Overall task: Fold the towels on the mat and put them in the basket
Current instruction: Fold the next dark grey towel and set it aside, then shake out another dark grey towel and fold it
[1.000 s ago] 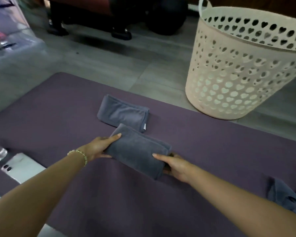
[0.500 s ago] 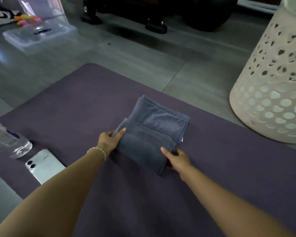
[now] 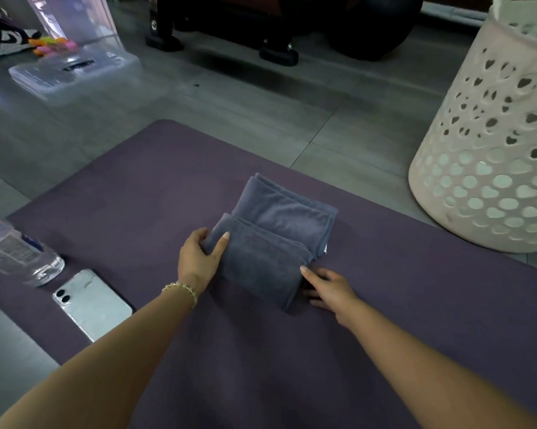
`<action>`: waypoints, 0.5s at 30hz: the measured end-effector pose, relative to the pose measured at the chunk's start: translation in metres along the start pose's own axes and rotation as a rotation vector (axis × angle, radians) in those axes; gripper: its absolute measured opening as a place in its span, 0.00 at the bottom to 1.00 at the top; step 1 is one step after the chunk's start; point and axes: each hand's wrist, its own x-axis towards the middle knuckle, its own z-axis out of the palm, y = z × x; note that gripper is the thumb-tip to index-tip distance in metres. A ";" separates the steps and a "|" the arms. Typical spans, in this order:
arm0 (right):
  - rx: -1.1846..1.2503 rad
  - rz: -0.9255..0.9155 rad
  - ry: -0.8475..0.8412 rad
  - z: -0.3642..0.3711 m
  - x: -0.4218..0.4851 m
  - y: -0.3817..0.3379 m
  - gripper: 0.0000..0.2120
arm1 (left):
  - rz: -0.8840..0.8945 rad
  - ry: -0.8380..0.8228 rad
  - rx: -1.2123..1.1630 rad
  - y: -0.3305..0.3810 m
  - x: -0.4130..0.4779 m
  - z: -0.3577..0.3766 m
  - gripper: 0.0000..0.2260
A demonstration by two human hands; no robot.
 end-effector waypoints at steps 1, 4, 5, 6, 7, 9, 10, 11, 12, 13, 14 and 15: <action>-0.022 -0.009 0.010 -0.010 -0.004 0.000 0.20 | 0.056 0.010 0.032 0.006 -0.006 -0.001 0.29; -0.104 -0.074 0.081 -0.056 -0.018 -0.002 0.20 | 0.257 0.013 0.125 0.035 -0.027 0.003 0.27; -0.138 -0.103 0.116 -0.077 -0.024 -0.004 0.20 | 0.309 -0.007 0.143 0.046 -0.034 0.009 0.27; -0.179 -0.128 0.150 -0.099 -0.031 -0.006 0.20 | 0.348 -0.036 0.155 0.058 -0.042 0.016 0.26; -0.217 -0.146 0.178 -0.124 -0.041 -0.008 0.21 | 0.381 -0.071 0.162 0.070 -0.050 0.026 0.26; -0.289 -0.164 0.211 -0.179 -0.064 -0.008 0.22 | 0.428 -0.165 0.173 0.095 -0.070 0.051 0.26; -0.330 -0.165 0.228 -0.208 -0.079 -0.007 0.22 | 0.448 -0.215 0.183 0.108 -0.081 0.066 0.25; -0.363 -0.162 0.255 -0.236 -0.094 -0.003 0.23 | 0.470 -0.258 0.197 0.120 -0.095 0.083 0.25; -0.392 -0.149 0.286 -0.265 -0.112 0.002 0.23 | 0.494 -0.296 0.215 0.131 -0.111 0.101 0.25; -0.413 -0.131 0.317 -0.294 -0.129 0.009 0.24 | 0.522 -0.331 0.233 0.141 -0.127 0.120 0.25; -0.434 -0.110 0.351 -0.320 -0.149 0.018 0.25 | 0.551 -0.370 0.256 0.150 -0.145 0.139 0.25; -0.451 -0.102 0.383 -0.345 -0.170 0.027 0.28 | 0.567 -0.419 0.280 0.157 -0.163 0.159 0.25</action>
